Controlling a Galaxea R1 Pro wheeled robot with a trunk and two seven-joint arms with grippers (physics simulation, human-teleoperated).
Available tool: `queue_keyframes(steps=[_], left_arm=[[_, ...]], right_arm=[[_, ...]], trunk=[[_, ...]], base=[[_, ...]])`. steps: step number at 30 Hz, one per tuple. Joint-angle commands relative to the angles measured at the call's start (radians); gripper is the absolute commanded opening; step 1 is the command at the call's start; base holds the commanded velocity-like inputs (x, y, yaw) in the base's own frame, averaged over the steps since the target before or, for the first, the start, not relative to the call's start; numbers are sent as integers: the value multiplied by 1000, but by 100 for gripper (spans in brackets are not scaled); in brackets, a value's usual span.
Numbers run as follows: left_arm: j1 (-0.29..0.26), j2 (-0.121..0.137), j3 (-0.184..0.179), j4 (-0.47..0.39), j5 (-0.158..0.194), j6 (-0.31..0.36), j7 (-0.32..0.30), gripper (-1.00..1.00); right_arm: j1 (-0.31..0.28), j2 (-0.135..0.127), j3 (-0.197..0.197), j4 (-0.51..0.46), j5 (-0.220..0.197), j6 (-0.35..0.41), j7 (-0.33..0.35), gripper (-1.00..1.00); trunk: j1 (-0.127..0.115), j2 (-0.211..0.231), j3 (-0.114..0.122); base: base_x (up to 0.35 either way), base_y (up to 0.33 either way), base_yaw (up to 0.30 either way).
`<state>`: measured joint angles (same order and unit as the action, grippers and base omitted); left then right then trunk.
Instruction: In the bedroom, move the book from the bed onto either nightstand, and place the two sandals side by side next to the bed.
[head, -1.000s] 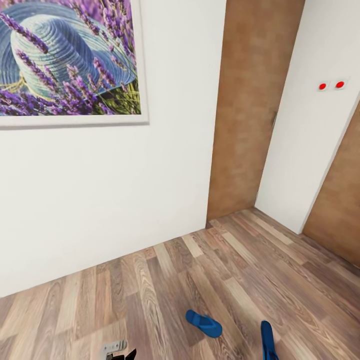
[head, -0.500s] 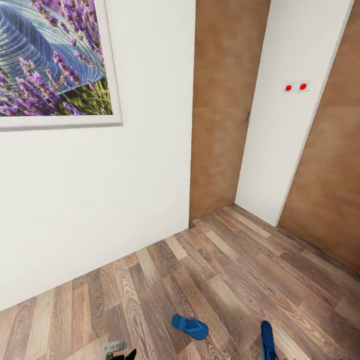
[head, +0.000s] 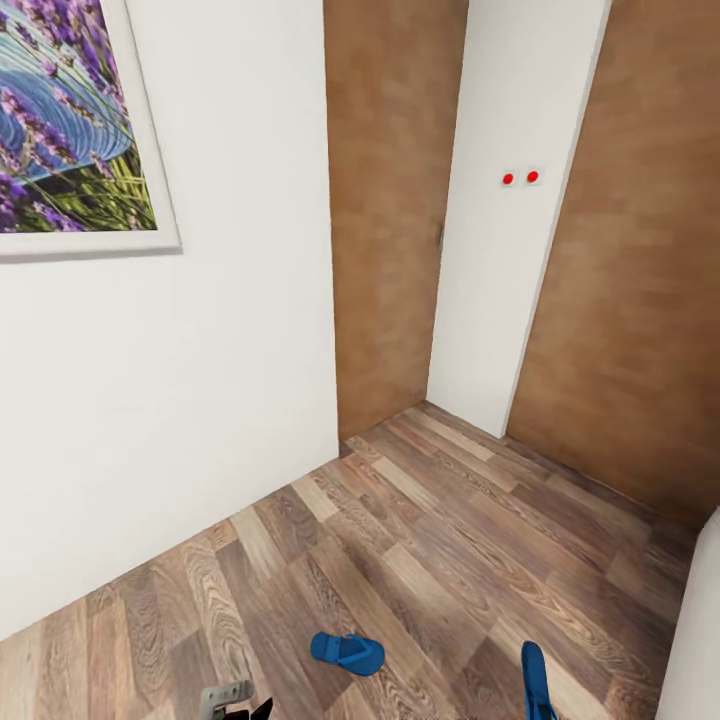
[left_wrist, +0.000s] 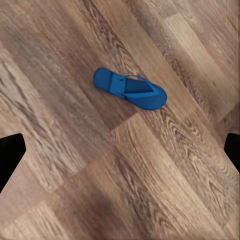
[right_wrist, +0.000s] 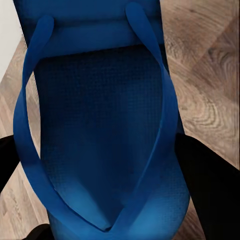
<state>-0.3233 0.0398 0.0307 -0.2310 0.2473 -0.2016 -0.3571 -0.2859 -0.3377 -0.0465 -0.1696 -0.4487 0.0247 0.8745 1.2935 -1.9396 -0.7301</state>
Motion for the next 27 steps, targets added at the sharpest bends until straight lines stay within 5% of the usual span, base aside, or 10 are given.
queue_keyframes(steps=[1, 27], left_arm=[[0, 0, 3, 1, 4, -1, -6, 100], [0, 0, 3, 1, 5, -1, -6, 100]], right_arm=[[-1, 0, -6, 1, 1, 3, 4, -100], [-1, 0, -4, 1, 1, 3, 4, -100]], trunk=[[0, 0, -1], [0, 0, -1]], base=[[0, 0, -300], [0, 0, -298]])
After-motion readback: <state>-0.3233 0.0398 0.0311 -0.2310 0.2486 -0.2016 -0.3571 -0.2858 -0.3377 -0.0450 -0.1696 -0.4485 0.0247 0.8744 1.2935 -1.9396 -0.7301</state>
